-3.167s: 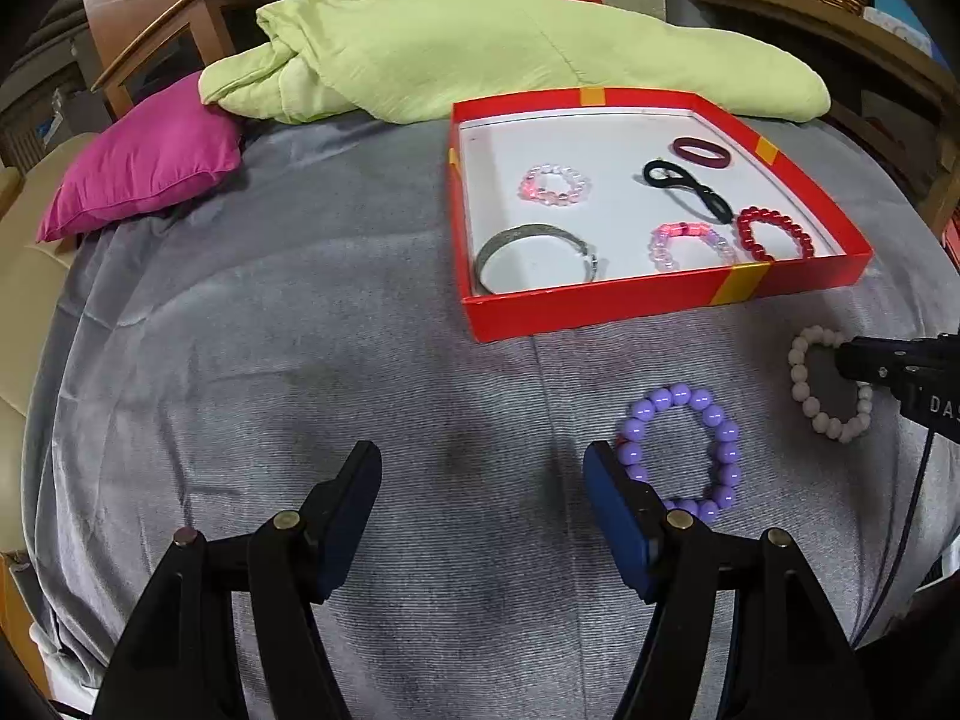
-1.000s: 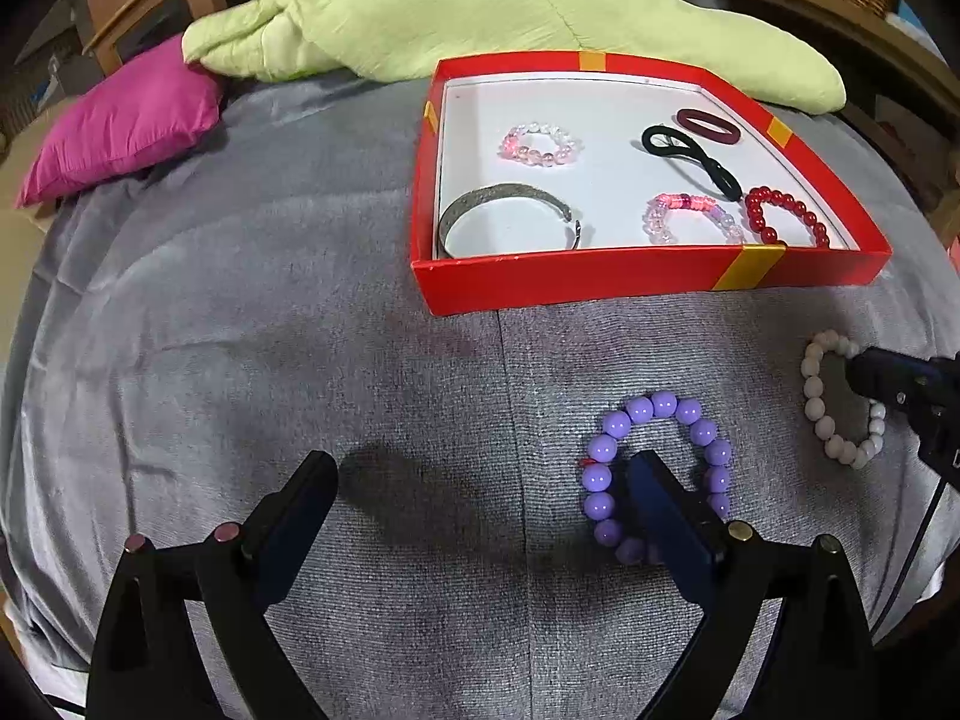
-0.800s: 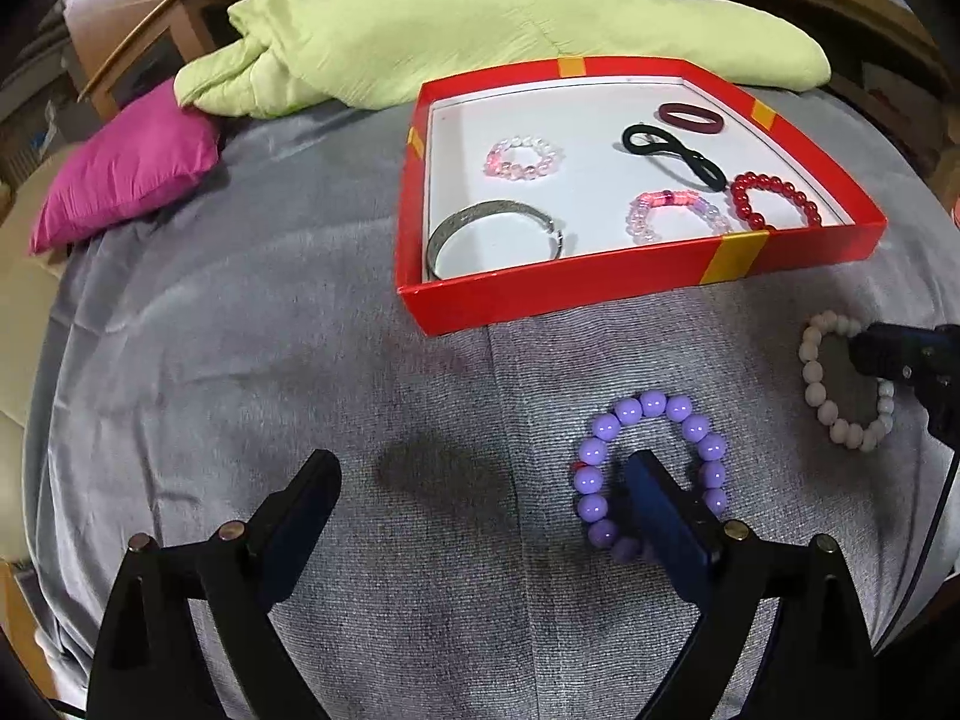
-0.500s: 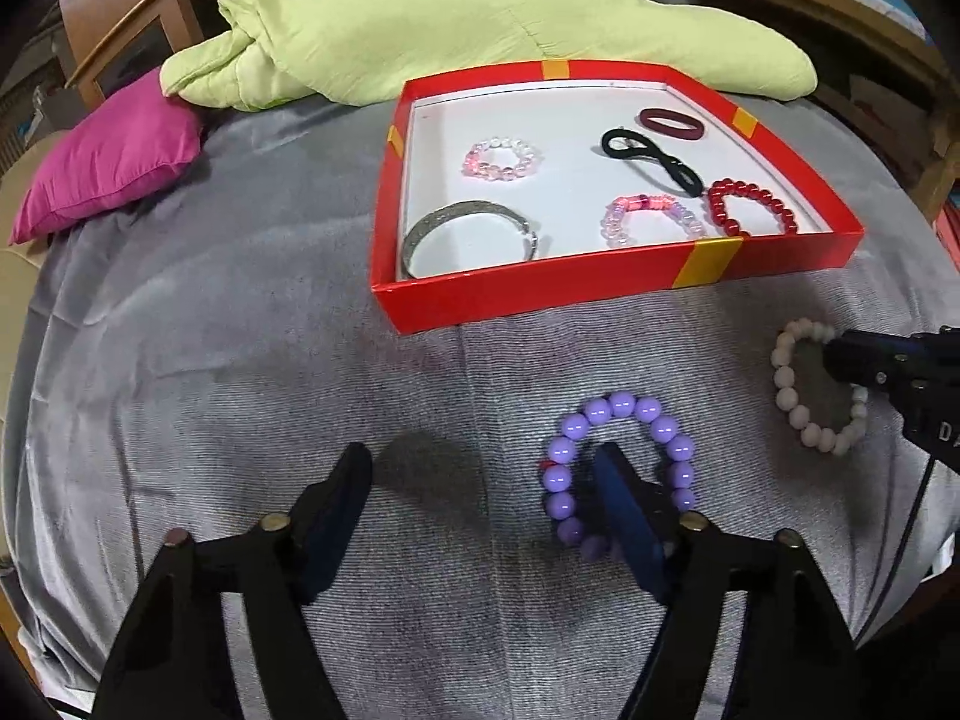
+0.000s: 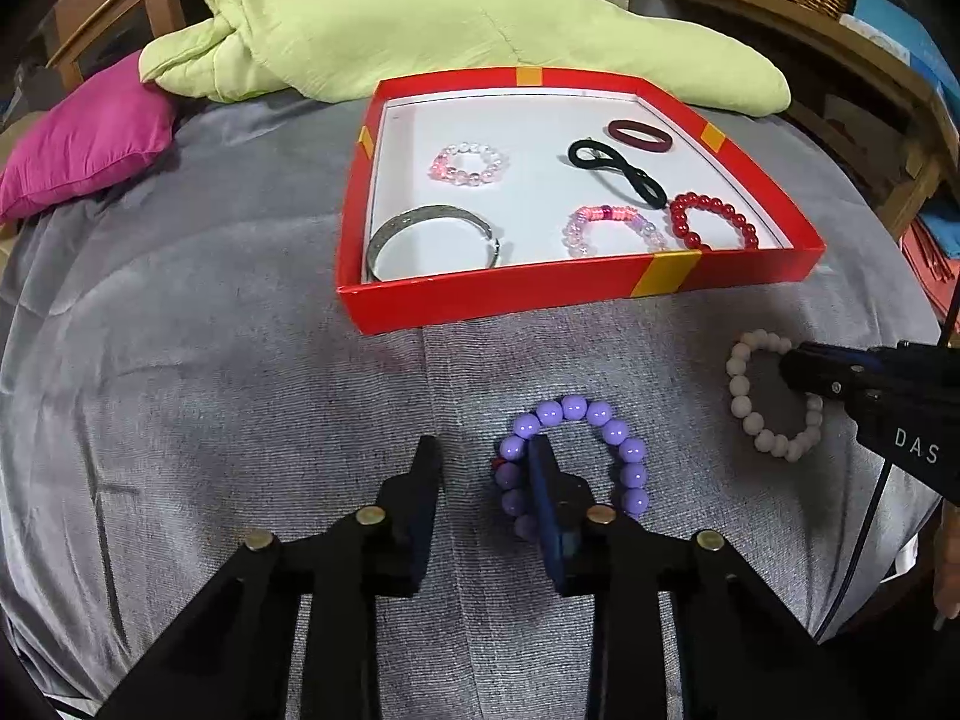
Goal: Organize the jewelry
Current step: 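Grasp the purple bead bracelet with the left gripper while the right gripper approaches the white bead bracelet, then grasp the white bead bracelet with the right gripper while the left gripper lifts the purple bracelet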
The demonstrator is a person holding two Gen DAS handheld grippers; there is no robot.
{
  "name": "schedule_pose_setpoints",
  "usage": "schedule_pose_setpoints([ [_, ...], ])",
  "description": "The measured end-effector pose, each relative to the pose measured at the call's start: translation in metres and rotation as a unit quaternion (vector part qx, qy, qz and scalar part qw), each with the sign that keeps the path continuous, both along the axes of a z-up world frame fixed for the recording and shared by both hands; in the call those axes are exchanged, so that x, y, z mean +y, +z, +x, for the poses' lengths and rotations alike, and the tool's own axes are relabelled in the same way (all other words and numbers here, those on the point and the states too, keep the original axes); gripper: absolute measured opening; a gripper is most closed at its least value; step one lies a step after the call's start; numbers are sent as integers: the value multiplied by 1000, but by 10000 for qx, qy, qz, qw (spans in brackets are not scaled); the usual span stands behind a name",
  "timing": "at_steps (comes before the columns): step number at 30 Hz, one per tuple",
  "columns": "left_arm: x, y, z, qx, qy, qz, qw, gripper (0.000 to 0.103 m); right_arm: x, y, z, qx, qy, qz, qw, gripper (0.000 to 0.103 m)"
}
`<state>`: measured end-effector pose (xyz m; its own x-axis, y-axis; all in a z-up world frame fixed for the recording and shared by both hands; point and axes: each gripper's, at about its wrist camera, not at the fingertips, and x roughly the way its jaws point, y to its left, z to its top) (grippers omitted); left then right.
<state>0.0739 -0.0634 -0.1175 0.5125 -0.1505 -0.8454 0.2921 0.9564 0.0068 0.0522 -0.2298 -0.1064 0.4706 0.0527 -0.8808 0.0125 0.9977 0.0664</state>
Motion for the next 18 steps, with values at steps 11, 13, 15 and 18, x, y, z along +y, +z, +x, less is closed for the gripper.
schedule_pose_setpoints([
  [11,13,1,7,71,120,-270,9995,13,-2,0,0,10,-1,53,10000,12],
  [13,14,2,7,56,123,-282,9995,12,-1,1,-1,2,19,28,10000,12],
  [15,16,3,7,33,125,-304,9995,11,0,1,-1,-14,36,-1,10000,12],
  [18,17,6,7,-30,148,-310,9994,11,1,1,-2,-41,42,1,10000,11],
])
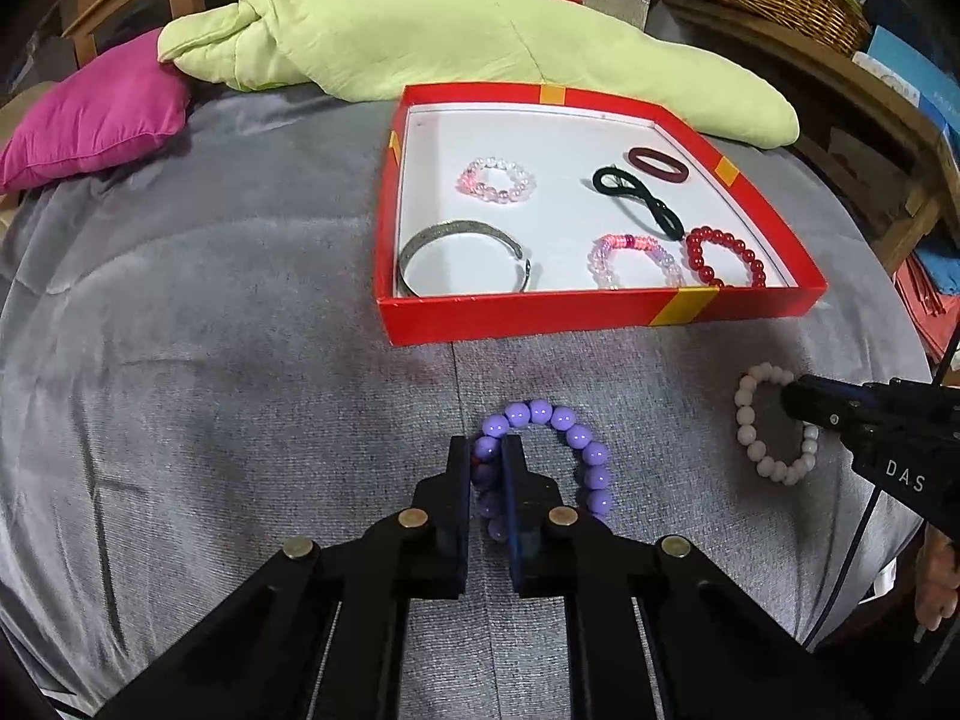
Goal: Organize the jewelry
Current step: 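Grasp the white bead bracelet with the right gripper while the left gripper lifts the purple bracelet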
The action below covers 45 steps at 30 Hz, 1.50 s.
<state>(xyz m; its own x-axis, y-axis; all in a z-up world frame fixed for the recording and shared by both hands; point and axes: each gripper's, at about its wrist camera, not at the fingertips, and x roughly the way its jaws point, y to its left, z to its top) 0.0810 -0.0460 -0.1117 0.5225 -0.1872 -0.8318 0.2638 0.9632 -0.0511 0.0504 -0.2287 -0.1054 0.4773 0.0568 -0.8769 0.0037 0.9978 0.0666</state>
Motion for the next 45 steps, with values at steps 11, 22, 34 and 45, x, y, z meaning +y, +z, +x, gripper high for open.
schedule_pose_setpoints([
  [11,14,11,1,-143,133,-121,9997,10,4,9,-2,-185,-3,435,9989,10],
  [22,29,15,2,-213,332,-154,9991,10,27,13,1,-278,160,765,9966,10],
  [34,39,26,-3,-460,537,9,9975,10,56,12,2,-230,428,847,9952,11],
  [45,48,38,-7,-727,688,187,9948,10,70,14,2,-273,530,884,9943,11],
])
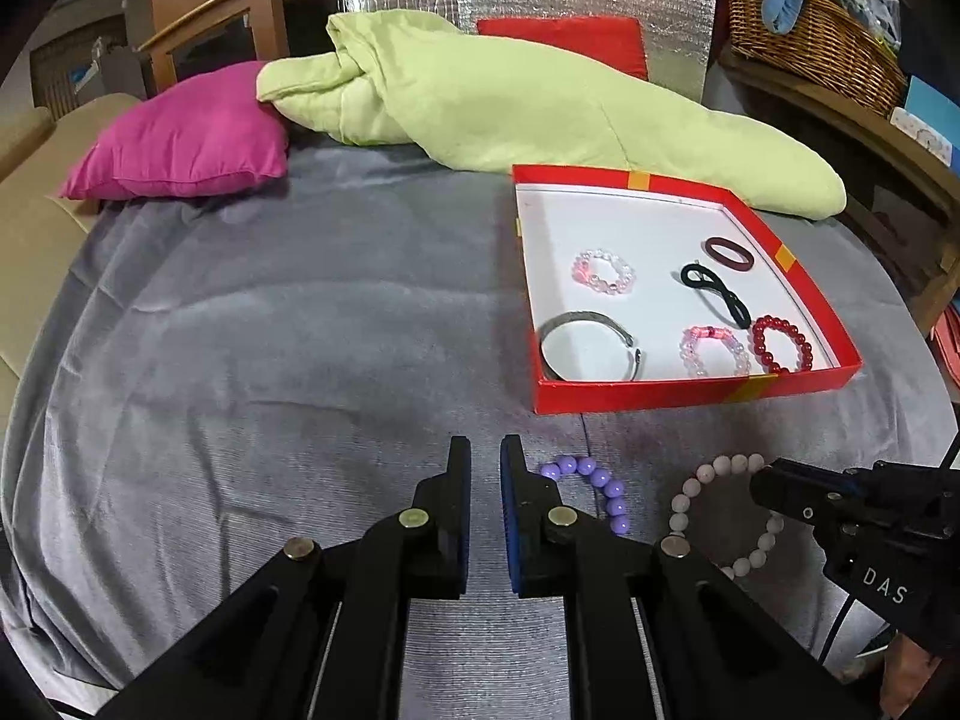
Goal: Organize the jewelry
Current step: 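Grasp the white bead bracelet with the right gripper while the left gripper lifts the purple bracelet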
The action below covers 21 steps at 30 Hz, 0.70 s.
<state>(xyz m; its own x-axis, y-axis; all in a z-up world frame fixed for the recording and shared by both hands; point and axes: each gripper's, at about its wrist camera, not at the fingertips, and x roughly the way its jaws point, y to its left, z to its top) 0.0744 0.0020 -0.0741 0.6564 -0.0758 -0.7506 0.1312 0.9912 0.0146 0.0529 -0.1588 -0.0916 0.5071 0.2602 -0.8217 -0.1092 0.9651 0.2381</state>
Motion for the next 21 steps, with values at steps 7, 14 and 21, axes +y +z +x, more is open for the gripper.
schedule_pose_setpoints([
  [7,3,8,-3,-184,116,93,9997,10,6,6,-3,-178,76,55,9998,11],
  [14,7,18,-3,-459,297,152,9984,10,7,22,-9,-613,148,189,9978,11],
  [21,8,23,-1,-566,402,132,9975,10,3,33,-13,-907,138,346,9952,10],
])
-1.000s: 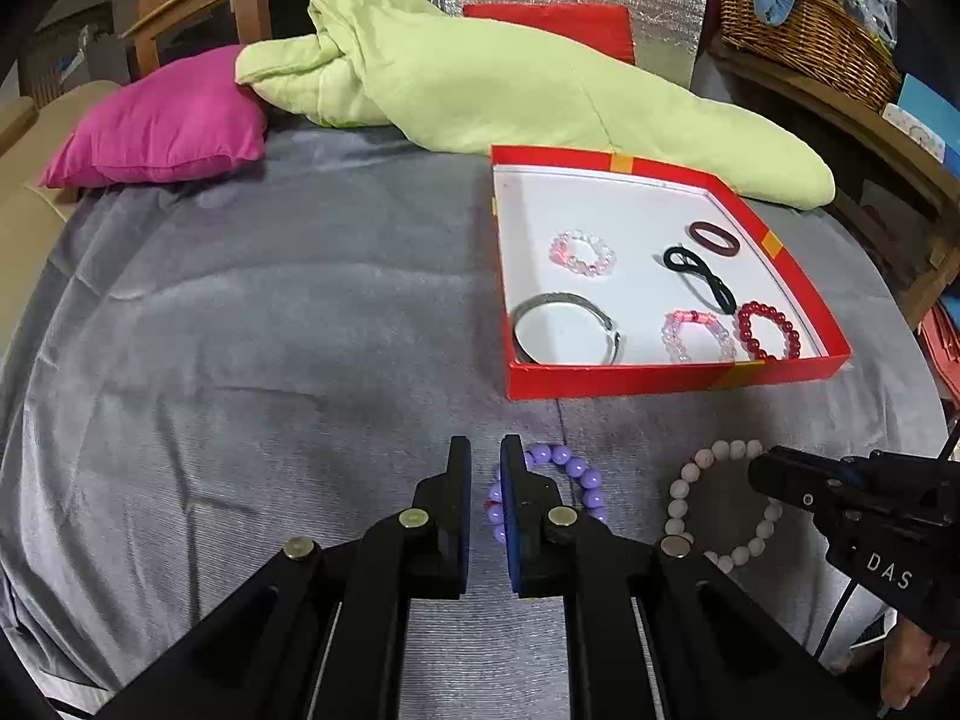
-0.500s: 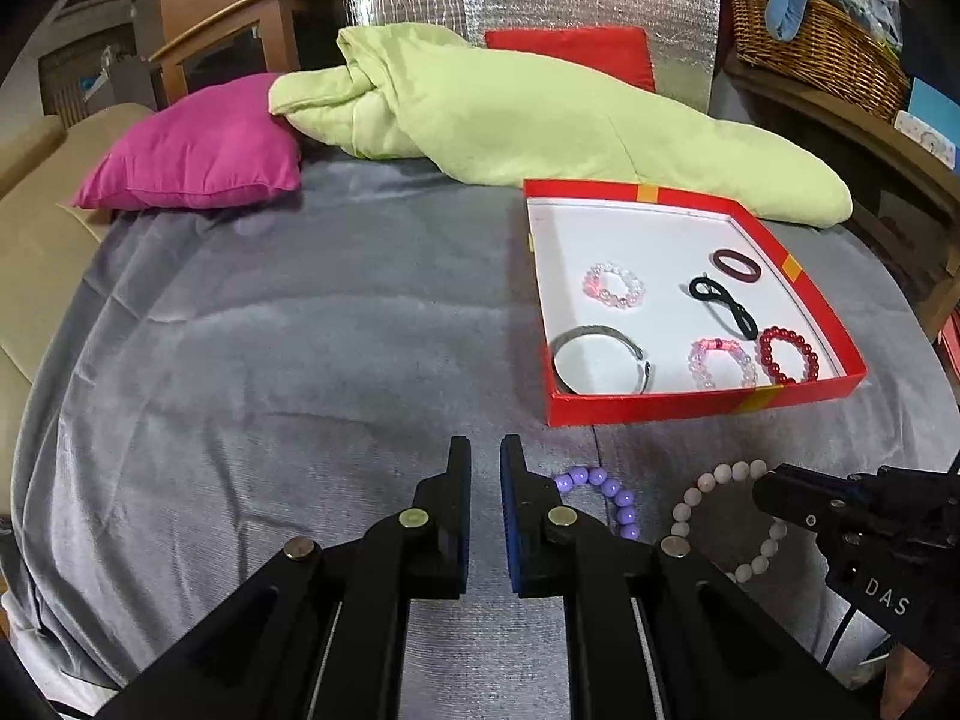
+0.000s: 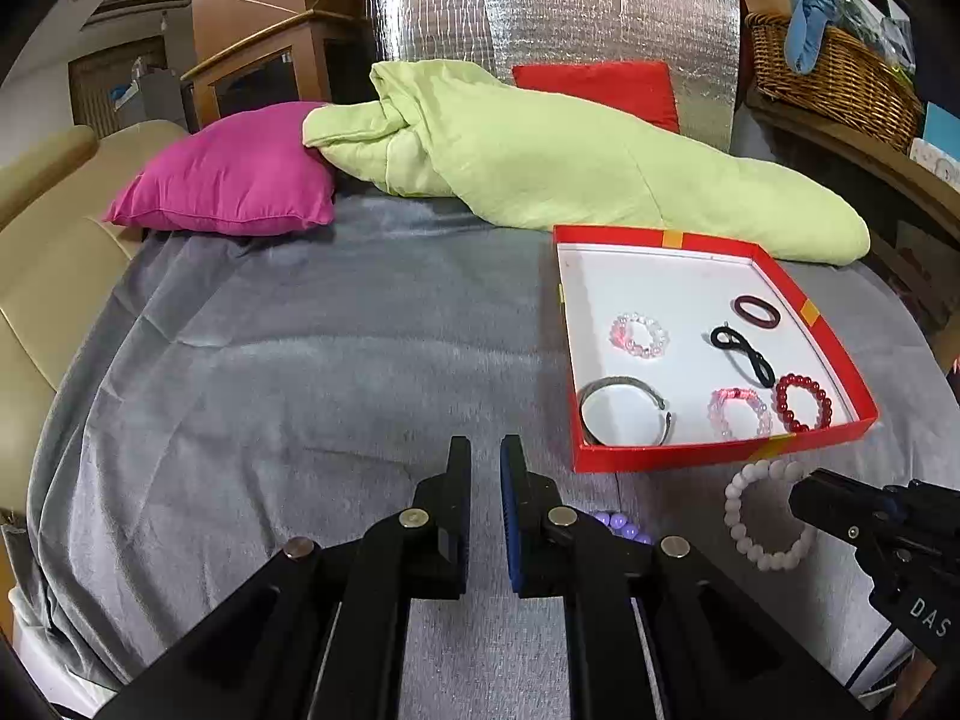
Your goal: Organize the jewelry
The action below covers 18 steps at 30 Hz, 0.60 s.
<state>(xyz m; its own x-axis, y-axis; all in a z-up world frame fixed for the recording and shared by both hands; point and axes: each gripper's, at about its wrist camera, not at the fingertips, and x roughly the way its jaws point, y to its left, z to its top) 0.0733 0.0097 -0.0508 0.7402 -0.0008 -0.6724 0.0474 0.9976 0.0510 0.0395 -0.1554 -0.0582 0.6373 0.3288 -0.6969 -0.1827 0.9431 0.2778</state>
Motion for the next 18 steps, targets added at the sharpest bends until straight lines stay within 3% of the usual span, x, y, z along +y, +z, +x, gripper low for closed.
schedule_pose_setpoints([
  [18,-8,9,3,-212,87,-35,9997,10,-12,16,-10,-449,-55,178,9988,10],
])
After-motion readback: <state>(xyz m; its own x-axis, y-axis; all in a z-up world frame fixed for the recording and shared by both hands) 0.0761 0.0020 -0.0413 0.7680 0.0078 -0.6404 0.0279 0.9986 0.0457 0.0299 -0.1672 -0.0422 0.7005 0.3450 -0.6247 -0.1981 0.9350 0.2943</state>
